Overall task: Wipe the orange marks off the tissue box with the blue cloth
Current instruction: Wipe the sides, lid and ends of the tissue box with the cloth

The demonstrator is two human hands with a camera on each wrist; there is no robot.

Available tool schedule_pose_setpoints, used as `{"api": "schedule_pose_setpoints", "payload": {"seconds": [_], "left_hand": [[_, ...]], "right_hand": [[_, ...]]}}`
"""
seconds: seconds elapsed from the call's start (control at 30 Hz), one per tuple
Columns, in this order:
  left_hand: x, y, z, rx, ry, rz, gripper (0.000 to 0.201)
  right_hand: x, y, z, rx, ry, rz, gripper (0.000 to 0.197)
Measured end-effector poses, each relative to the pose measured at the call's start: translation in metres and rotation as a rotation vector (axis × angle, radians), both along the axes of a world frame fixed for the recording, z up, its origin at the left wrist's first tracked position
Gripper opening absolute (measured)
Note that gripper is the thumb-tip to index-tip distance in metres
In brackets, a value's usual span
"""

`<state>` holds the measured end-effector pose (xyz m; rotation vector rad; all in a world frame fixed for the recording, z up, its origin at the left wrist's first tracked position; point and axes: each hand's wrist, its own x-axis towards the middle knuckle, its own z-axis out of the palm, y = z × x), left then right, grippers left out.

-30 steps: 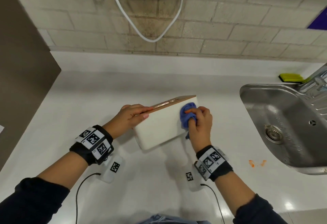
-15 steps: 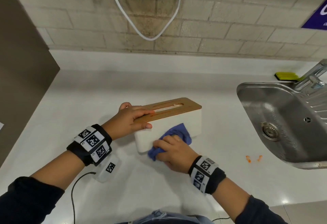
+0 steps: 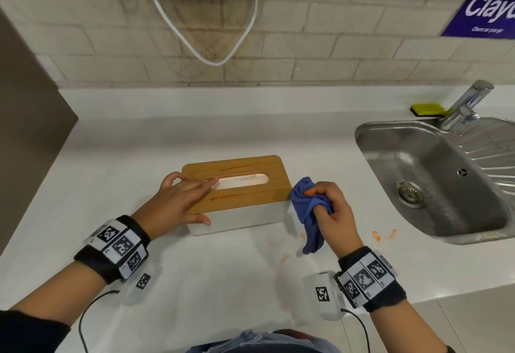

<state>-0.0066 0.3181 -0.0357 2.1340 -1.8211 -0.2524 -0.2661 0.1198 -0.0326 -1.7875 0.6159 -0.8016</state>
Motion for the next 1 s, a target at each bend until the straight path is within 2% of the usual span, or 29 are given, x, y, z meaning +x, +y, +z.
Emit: {"api": "schedule_pose_setpoints", "payload": {"seconds": [0.1, 0.27, 0.33, 0.43, 0.5, 0.57, 0.67, 0.73, 0.87, 1.0], "left_hand": [[0.015, 0.008, 0.003, 0.07, 0.016, 0.042, 0.085], [0.031, 0.008, 0.019, 0.145, -0.057, 0.159, 0.098], [0.025, 0.004, 0.021, 0.172, -0.076, 0.19, 0.101], [0.018, 0.008, 0.016, 0.084, 0.004, 0.275, 0.107], [0.011, 0.012, 0.015, 0.021, 0.151, 0.367, 0.116], [-0.003, 0.013, 0.013, -0.015, 0.246, 0.433, 0.122], [-0.026, 0.011, 0.006, -0.088, 0.301, 0.48, 0.128], [-0.033, 0.01, 0.002, -0.133, 0.332, 0.518, 0.131], [-0.033, 0.01, 0.002, -0.143, 0.343, 0.49, 0.134], [-0.024, 0.01, 0.001, -0.187, 0.389, 0.423, 0.142]], "right_hand": [[-0.002, 0.003, 0.001, 0.117, -0.04, -0.016, 0.03], [-0.001, 0.008, 0.0, 0.177, -0.056, -0.042, 0.026], [0.001, 0.011, 0.0, 0.213, -0.072, -0.057, 0.031], [0.013, 0.018, 0.004, 0.23, -0.06, -0.059, 0.034], [0.029, 0.024, 0.007, 0.133, 0.021, -0.014, 0.033], [0.052, 0.029, 0.006, -0.042, 0.211, 0.027, 0.036], [0.077, 0.041, -0.002, -0.307, 0.482, -0.049, 0.036], [0.084, 0.049, -0.006, -0.419, 0.529, -0.076, 0.037], [0.103, 0.081, -0.003, -0.46, 0.591, 0.013, 0.041], [0.126, 0.121, 0.006, -0.529, 0.511, 0.156, 0.047]]}}
